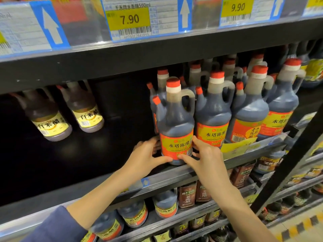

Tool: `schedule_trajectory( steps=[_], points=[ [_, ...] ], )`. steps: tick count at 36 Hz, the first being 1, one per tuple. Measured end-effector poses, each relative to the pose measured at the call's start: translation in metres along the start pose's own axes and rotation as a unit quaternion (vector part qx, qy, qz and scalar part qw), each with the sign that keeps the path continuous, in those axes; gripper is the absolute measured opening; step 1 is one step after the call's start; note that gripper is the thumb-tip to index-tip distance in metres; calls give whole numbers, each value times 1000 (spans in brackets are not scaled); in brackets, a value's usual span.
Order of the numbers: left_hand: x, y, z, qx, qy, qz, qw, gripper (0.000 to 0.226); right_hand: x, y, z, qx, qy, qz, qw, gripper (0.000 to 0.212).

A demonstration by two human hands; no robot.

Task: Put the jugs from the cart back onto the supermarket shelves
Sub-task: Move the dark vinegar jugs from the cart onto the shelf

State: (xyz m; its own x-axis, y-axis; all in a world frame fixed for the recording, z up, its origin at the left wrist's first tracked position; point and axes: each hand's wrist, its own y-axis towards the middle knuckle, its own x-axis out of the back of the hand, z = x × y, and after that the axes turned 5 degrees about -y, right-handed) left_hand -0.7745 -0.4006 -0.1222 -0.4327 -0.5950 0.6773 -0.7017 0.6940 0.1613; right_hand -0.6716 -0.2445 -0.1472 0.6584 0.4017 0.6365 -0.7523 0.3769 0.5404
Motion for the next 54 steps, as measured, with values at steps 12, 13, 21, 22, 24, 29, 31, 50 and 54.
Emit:
schedule_trajectory(
  steps=[12, 13, 21, 22, 24, 29, 31, 50, 54],
  points=[
    [-4, 11, 1, 20, -10, -12, 1000, 67, 5, 14, 1, 0, -53, 7, 999, 33],
    [-4, 12, 1, 21, -10, -14, 1000, 66, 5, 15, 1, -8, -51, 9, 999, 34],
    [-11, 10, -2, 20, 10, -34, 999, 61, 6, 13, 3, -59, 32, 8, 998, 26],
    [-12, 10, -3, 23, 20, -38, 999, 60, 7, 12, 4, -68, 47, 10, 997, 25],
    [-14, 10, -3, 29, 38, -47, 998, 60, 9, 13, 6, -75, 54, 13, 996, 23],
    [-16, 10, -2, 36, 68, -59, 995, 54, 16, 22, 11, -73, -31, 28, 996, 34],
    [-16, 11, -3, 36, 79, -59, 994, 53, 19, 23, 15, -77, -36, 33, 996, 36],
    [32, -28, -15, -2, 71, 122, 990, 84, 28, 2, 26, -32, 19, 118, 992, 63],
    [43, -54, -16, -12, 126, 115, 985, 79, 39, -5, 32, 2, -23, 157, 987, 60]
  ],
)
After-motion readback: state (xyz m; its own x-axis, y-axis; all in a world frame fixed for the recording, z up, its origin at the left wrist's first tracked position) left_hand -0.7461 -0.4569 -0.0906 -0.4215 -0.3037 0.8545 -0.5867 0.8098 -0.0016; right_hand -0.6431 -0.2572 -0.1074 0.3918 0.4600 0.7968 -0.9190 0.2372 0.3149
